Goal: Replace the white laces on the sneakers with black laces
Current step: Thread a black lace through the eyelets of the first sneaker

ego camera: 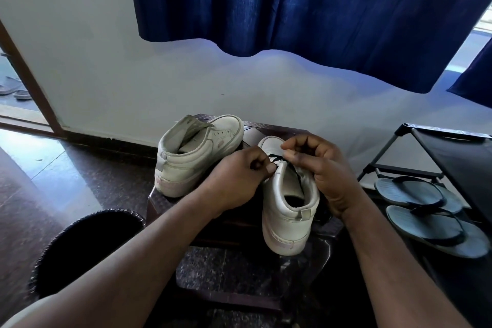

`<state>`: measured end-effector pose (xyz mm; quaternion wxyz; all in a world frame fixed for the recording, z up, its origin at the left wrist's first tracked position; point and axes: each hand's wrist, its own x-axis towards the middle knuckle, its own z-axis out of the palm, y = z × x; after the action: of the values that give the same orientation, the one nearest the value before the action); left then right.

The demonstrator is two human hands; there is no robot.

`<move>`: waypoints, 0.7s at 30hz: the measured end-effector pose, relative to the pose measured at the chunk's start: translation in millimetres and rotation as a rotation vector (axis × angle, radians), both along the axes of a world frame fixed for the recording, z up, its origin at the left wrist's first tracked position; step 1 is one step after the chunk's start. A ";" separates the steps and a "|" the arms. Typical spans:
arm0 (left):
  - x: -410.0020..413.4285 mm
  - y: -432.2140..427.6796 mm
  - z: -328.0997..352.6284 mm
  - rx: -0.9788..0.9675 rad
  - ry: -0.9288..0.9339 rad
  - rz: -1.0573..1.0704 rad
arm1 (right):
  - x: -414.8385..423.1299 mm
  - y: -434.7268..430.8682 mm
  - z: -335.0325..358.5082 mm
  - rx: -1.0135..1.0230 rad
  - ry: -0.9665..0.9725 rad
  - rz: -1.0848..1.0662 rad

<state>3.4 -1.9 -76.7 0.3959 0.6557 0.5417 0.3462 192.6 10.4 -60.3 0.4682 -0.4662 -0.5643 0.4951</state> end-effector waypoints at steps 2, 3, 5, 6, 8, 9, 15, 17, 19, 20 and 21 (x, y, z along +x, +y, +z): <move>2.7 -0.6 0.7 -0.027 0.005 0.012 | 1.8 -1.2 0.5 0.011 -0.036 0.008; 2.8 0.0 1.3 -0.047 0.013 0.023 | 2.5 -1.5 0.5 0.017 -0.049 -0.010; 1.7 2.0 2.2 -0.068 0.060 0.050 | 2.9 -1.2 0.0 0.030 -0.092 -0.085; 0.8 2.4 2.8 -0.072 0.099 0.062 | 2.8 -0.6 -1.1 0.029 -0.115 -0.129; -1.4 2.1 4.9 -0.073 0.260 0.075 | 1.4 1.7 -2.4 0.007 -0.148 -0.193; -2.8 1.3 6.7 -0.065 0.375 0.071 | 0.3 2.3 -2.8 -0.007 -0.168 -0.209; -8.4 -2.4 23.9 -0.093 0.706 -0.061 | -0.6 0.1 -0.6 0.008 -0.269 -0.204; -10.6 -2.5 23.9 -0.074 0.725 -0.066 | 0.1 -0.6 -0.1 0.027 -0.299 -0.220; -13.1 -0.9 16.6 -0.049 0.626 -0.040 | -0.1 -1.6 0.8 0.050 -0.328 -0.234; -14.0 -0.2 11.8 -0.047 0.530 -0.016 | -0.6 -2.1 1.5 0.066 -0.348 -0.243; -14.2 0.5 7.7 -0.056 0.422 0.012 | -1.0 -2.6 2.1 0.083 -0.374 -0.255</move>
<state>-10.9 -1.4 -69.1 0.2900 0.6991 0.6258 0.1884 191.6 7.8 -58.2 0.4329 -0.5979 -0.5975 0.3133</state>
